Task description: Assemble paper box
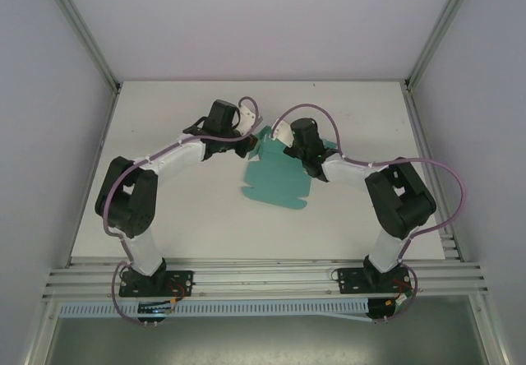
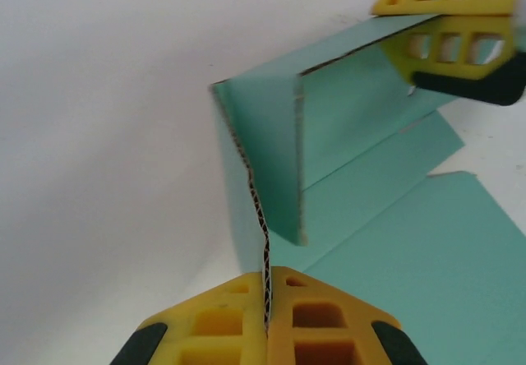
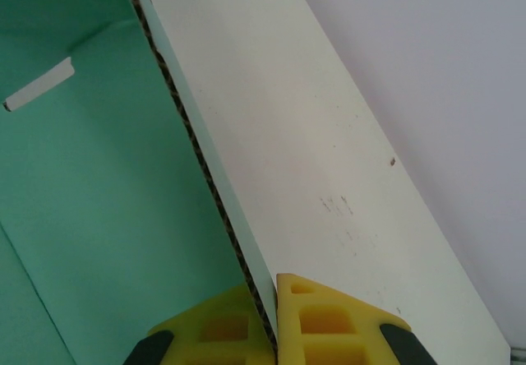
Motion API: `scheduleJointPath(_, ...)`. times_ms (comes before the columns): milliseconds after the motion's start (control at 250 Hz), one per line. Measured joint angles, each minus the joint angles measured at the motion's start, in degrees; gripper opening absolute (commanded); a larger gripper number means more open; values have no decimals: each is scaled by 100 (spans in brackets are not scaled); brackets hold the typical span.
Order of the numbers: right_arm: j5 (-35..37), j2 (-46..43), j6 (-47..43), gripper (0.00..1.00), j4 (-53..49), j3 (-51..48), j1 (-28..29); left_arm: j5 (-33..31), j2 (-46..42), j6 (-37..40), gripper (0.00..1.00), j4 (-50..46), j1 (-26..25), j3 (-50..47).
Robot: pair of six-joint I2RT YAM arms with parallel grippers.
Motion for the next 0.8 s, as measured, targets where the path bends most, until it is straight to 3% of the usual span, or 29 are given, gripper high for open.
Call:
scheduleJointPath(128,22,0,15,0,42,2,138,109,0,-188,0,2,-153,0)
scheduleJointPath(220,24,0,11,0,107,-15,192,192,2,-341,18,92,-184,-57)
scheduleJointPath(284,48,0,-33,0,293,-103,197,275,7,-483,23,214,-186,-142)
scheduleJointPath(468,87,90,-485,0,992,-483,251,378,24,-796,25,507,-223,-485)
scheduleJointPath(584,70,140,-911,0,1399,-737,254,372,24,-1040,42,673,-234,-732)
scheduleJointPath(648,11,140,-1113,0,1539,-820,260,273,20,-1147,45,750,-232,-883)
scheduleJointPath(799,-79,140,-1543,0,1910,-1016,260,-37,-149,-1403,72,798,-227,-1281)
